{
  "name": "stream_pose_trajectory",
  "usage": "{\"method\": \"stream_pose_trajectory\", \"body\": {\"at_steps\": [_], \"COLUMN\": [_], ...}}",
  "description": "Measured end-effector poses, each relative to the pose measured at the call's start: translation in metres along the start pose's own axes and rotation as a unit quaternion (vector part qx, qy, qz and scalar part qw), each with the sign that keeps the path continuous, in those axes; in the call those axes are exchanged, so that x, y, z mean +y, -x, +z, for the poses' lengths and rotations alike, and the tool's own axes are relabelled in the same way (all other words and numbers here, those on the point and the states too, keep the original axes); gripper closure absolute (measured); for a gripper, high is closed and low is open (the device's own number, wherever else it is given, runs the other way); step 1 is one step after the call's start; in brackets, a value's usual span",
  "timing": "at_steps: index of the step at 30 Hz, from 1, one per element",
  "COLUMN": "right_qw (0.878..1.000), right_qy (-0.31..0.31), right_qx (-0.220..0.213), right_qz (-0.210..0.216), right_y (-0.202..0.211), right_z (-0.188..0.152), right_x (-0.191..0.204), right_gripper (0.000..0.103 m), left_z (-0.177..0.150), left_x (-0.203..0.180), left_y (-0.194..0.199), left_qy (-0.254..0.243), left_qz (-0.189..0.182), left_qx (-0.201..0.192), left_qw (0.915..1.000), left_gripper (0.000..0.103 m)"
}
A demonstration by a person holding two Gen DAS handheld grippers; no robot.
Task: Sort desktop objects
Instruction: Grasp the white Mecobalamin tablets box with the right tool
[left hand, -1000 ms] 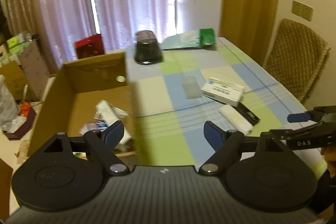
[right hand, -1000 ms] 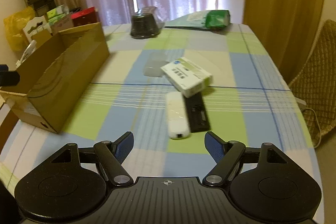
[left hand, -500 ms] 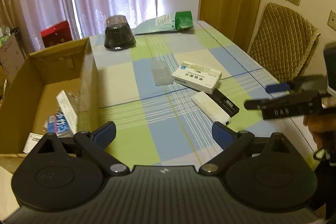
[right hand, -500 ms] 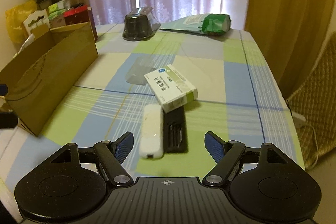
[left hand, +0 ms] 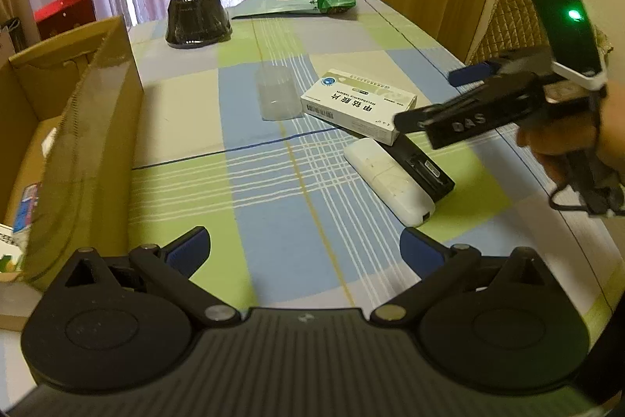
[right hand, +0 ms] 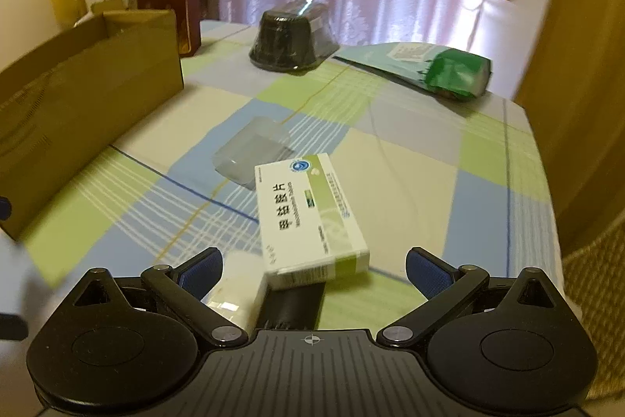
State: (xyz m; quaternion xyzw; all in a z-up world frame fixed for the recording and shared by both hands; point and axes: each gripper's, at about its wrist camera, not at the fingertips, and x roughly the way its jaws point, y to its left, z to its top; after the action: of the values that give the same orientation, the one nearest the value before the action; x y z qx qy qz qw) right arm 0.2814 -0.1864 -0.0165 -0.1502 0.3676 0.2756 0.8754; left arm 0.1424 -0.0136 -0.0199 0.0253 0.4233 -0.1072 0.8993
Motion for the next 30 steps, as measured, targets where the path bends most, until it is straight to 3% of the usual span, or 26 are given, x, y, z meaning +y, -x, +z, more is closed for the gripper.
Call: {"method": "stream_pose_trajectory", "body": {"at_steps": [13,14,15,17,22,30], "right_qw": [0.999,0.998,0.998,0.998,0.999,0.996], "right_qy": [0.030,0.031,0.031,0.031,0.005,-0.066], "right_qx": [0.033,0.036,0.040,0.047,0.048,0.047], "right_qz": [0.028,0.028,0.028,0.029,0.009,-0.040], "right_y": [-0.057,-0.060,-0.062,-0.066,-0.050,0.008], "right_z": [0.021,0.021,0.021,0.021,0.006,-0.052], "right_x": [-0.009,-0.010,-0.010,-0.010,-0.018,-0.040], "right_gripper": [0.003,0.010,0.027,0.031,0.032,0.032], "left_z": [-0.004,-0.004,-0.004,-0.004,0.004,0.019], "left_x": [-0.001,0.000,0.001,0.003,-0.003,-0.039], "left_y": [-0.024,-0.025,-0.025,-0.026,-0.034,-0.067], "left_qy": [0.017,0.019,0.021,0.026,0.030,0.011], "left_qz": [0.007,0.008,0.008,0.009,0.002,-0.023], "left_qx": [0.008,0.007,0.007,0.006,0.002,0.005], "left_qw": [0.9998,0.9998,0.9997,0.9996,0.9995,0.9997], "left_gripper": [0.002,0.002,0.002,0.002,0.002,0.002]}}
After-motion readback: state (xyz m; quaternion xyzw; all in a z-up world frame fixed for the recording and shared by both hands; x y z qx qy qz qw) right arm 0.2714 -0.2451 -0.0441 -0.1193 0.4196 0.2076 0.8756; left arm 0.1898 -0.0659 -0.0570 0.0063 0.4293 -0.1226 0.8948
